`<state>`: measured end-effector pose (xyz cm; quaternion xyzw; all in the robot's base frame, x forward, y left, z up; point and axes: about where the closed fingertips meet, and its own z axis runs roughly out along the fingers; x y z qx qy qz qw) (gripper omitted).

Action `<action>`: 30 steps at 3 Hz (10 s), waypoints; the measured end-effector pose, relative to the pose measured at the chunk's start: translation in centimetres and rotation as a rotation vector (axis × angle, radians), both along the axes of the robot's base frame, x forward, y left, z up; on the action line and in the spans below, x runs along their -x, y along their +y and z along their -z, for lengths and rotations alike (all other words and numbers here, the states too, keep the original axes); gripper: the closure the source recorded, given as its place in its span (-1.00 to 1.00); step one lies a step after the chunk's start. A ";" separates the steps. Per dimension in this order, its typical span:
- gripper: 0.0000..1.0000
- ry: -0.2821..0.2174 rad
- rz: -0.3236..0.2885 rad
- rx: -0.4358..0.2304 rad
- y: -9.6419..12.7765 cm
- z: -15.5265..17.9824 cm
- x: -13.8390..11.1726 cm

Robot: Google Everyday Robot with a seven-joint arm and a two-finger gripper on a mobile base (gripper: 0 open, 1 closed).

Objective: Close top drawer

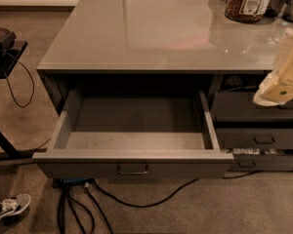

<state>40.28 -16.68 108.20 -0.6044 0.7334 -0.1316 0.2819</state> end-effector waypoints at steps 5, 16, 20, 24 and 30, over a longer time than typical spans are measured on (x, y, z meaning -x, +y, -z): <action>-1.00 0.144 0.378 0.337 -30.1 23.3 -1.0; -1.00 0.232 -0.536 0.080 -2.6 27.2 14.0; -1.00 0.142 -0.343 0.078 0.9 29.2 9.9; -1.00 0.390 -0.122 0.187 -0.1 34.8 4.5; -1.00 0.592 -0.075 -0.135 3.0 43.8 5.7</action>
Offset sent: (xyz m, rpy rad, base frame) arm 0.0838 -0.2091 -0.1981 -0.6251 -0.0118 -0.3758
